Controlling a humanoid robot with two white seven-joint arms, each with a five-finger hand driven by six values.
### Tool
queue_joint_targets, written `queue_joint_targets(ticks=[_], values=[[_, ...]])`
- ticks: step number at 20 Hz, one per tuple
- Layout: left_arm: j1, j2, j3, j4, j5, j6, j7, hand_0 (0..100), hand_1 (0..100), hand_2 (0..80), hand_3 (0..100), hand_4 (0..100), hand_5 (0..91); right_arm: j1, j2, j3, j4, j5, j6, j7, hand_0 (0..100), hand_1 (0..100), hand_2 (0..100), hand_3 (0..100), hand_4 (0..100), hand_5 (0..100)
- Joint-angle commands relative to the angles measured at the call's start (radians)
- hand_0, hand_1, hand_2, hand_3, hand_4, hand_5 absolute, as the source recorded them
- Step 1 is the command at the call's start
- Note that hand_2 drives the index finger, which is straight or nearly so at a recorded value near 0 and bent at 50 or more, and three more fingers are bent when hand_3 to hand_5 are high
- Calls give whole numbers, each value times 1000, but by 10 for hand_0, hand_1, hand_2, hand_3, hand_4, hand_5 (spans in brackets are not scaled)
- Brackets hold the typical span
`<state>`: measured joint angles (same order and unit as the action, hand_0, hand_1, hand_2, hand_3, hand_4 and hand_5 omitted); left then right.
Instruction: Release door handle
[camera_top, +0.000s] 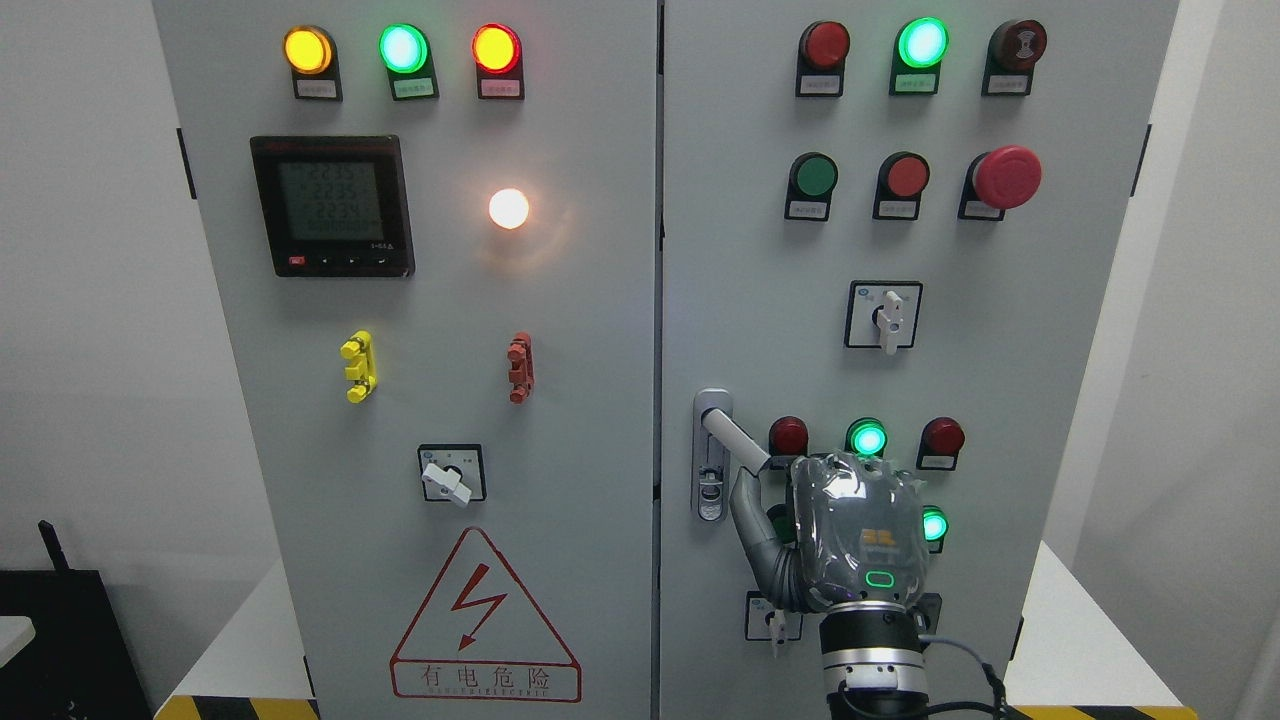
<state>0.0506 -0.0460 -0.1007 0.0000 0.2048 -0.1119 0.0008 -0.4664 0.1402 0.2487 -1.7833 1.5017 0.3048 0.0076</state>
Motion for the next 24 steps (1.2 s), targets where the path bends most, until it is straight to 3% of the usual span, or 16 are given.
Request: queue_joint_targets(ticks=[1, 24], values=[[0, 0, -1, -31, -1, 0, 1, 120, 389, 0, 0, 0, 0, -1, -1, -5, -1, -1, 0, 0, 608, 73, 978, 1000, 1000, 976], [0, 0, -1, -31, -1, 0, 1, 120, 389, 0, 0, 0, 0, -4, -1, -17, -10, -3, -1, 0, 613, 73, 976, 1000, 1000, 974]])
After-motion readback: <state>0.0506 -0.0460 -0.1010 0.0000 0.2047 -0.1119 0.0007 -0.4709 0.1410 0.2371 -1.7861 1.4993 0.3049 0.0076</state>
